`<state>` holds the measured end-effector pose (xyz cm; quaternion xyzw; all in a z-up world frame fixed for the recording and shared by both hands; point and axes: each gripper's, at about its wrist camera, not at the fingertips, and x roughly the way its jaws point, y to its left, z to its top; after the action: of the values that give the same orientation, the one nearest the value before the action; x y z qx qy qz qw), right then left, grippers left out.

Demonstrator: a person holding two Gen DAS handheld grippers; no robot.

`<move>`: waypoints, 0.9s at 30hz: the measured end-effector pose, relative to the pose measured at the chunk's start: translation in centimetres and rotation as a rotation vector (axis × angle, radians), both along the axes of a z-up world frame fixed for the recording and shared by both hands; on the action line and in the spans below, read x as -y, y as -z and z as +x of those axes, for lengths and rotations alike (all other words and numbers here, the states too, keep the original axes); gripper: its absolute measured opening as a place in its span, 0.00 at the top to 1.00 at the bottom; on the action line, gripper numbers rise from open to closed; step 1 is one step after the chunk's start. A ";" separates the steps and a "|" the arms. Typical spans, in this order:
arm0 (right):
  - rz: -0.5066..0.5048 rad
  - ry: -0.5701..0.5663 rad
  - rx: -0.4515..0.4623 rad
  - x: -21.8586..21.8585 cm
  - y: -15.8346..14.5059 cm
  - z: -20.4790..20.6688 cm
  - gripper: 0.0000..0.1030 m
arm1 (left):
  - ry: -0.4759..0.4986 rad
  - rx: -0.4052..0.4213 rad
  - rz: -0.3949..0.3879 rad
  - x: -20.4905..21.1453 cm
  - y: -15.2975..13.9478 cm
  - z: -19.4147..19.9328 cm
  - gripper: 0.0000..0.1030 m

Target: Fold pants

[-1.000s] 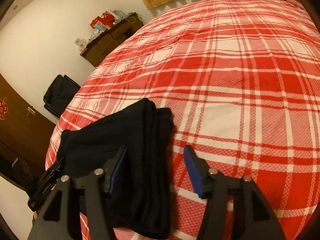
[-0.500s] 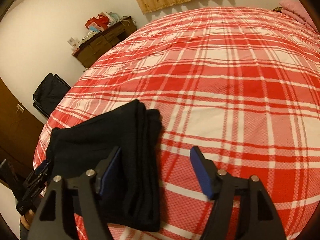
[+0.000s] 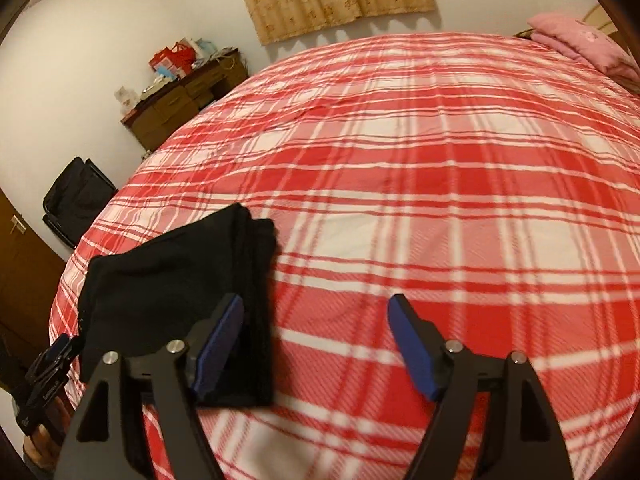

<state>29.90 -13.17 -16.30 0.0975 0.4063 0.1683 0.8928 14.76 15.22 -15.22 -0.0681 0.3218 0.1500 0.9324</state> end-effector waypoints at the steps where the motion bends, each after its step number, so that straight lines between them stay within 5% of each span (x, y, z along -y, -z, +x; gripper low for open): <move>1: 0.001 0.003 -0.004 0.4 0.0 -0.3 0.24 | 0.001 0.010 -0.006 0.2 -0.4 -0.4 0.28; 7: -0.013 0.023 0.017 1.8 -1.9 -4.4 0.15 | 0.039 0.098 -0.012 3.2 -4.0 -3.3 0.26; 12: 0.006 -0.010 0.134 1.8 -6.2 -9.6 0.06 | 0.067 0.151 -0.004 5.4 -6.8 -5.7 0.15; 18: -0.027 -0.052 0.323 0.5 -11.4 -15.0 0.00 | 0.075 0.207 0.026 7.1 -9.8 -8.3 0.13; 27: -0.106 -0.116 0.490 -1.5 -14.5 -20.9 0.00 | 0.076 0.278 0.099 8.6 -12.8 -10.6 0.13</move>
<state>9.05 -11.66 -1.84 -0.0166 0.1911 0.2162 0.9573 4.11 6.58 -2.40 -0.0298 0.1840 0.1195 0.9752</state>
